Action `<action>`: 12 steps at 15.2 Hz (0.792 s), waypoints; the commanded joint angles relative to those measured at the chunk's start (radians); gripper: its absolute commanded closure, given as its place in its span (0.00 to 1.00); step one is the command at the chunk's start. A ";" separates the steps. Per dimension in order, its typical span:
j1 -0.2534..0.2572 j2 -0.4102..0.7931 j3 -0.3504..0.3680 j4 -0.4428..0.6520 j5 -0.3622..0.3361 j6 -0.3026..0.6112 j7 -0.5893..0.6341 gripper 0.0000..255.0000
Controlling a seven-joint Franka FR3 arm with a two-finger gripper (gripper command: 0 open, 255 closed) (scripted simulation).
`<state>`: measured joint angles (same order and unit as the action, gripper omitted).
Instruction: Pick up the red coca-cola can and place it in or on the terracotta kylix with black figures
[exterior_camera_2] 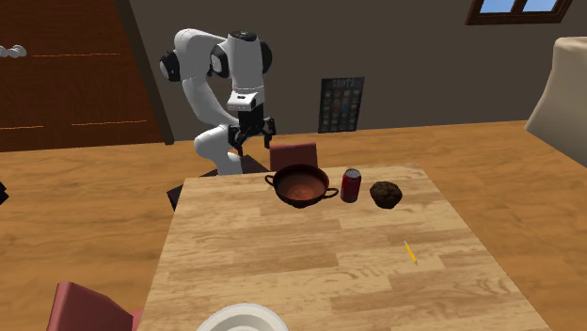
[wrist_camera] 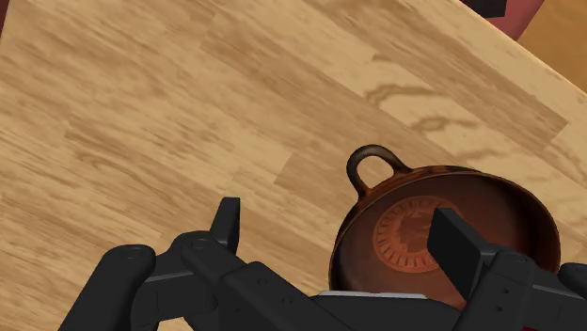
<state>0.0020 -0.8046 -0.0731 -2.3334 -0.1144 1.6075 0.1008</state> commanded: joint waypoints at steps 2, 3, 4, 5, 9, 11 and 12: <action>0.006 0.023 0.015 0.005 0.012 0.015 0.020 0.00; 0.013 0.048 0.030 0.012 0.024 0.030 0.040 0.00; 0.019 0.073 0.045 0.019 0.036 0.044 0.060 0.00; 0.025 0.099 0.059 0.028 0.046 0.059 0.079 0.00; 0.046 0.210 0.114 0.076 0.083 0.113 0.154 0.00; 0.055 0.269 0.141 0.108 0.097 0.137 0.191 0.00; 0.059 0.300 0.154 0.125 0.103 0.149 0.209 0.00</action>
<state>0.0579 -0.5319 0.0699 -2.2159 -0.0171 1.7384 0.2927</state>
